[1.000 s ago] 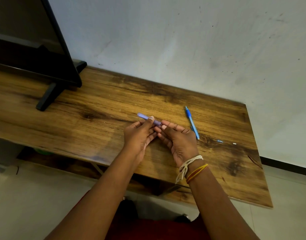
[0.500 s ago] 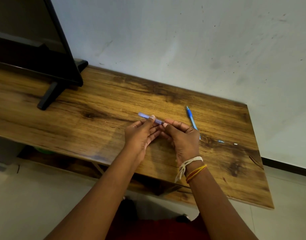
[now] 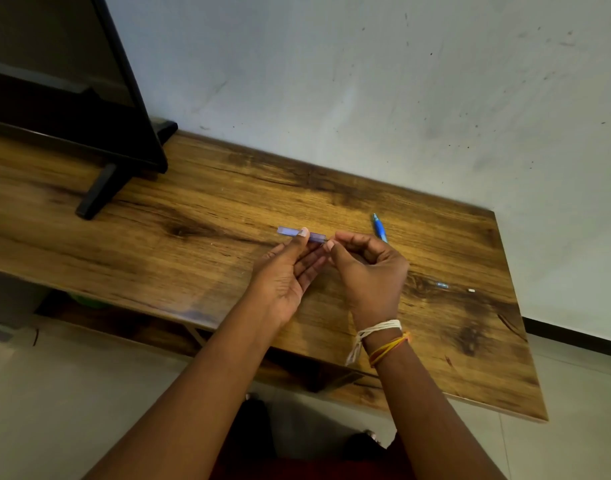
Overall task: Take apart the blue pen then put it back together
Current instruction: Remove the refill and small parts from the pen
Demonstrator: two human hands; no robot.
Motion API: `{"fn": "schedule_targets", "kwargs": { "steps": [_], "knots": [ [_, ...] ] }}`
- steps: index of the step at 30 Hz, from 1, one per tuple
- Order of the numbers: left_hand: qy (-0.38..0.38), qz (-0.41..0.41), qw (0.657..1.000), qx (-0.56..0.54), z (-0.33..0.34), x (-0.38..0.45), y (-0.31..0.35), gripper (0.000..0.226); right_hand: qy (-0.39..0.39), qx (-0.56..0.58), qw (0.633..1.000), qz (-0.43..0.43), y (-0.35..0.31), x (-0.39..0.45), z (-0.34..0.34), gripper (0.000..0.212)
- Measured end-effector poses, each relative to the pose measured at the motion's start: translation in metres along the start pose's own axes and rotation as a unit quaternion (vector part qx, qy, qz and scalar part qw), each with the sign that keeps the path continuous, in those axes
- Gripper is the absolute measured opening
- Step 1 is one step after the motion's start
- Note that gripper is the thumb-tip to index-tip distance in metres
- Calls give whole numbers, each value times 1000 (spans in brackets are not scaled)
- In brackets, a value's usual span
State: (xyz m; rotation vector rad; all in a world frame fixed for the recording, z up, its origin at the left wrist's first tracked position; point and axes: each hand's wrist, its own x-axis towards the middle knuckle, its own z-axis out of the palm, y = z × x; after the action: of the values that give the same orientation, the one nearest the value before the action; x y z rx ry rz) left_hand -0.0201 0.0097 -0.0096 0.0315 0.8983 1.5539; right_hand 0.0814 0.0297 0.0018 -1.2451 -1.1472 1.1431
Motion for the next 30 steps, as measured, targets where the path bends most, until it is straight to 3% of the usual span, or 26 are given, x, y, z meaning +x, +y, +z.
{"fn": "schedule_targets", "kwargs": {
  "steps": [8, 24, 30],
  "knots": [
    [3, -1, 1000, -8, 1, -1, 1, 11, -6, 12, 1000, -22, 0, -1, 0, 16],
    [0, 9, 1000, -19, 0, -3, 6, 11, 56, 45, 997, -35, -4, 5, -5, 14],
    [-8, 3, 1000, -10, 3, -4, 5, 11, 39, 47, 998, -33, -6, 5, -6, 7]
  ]
}}
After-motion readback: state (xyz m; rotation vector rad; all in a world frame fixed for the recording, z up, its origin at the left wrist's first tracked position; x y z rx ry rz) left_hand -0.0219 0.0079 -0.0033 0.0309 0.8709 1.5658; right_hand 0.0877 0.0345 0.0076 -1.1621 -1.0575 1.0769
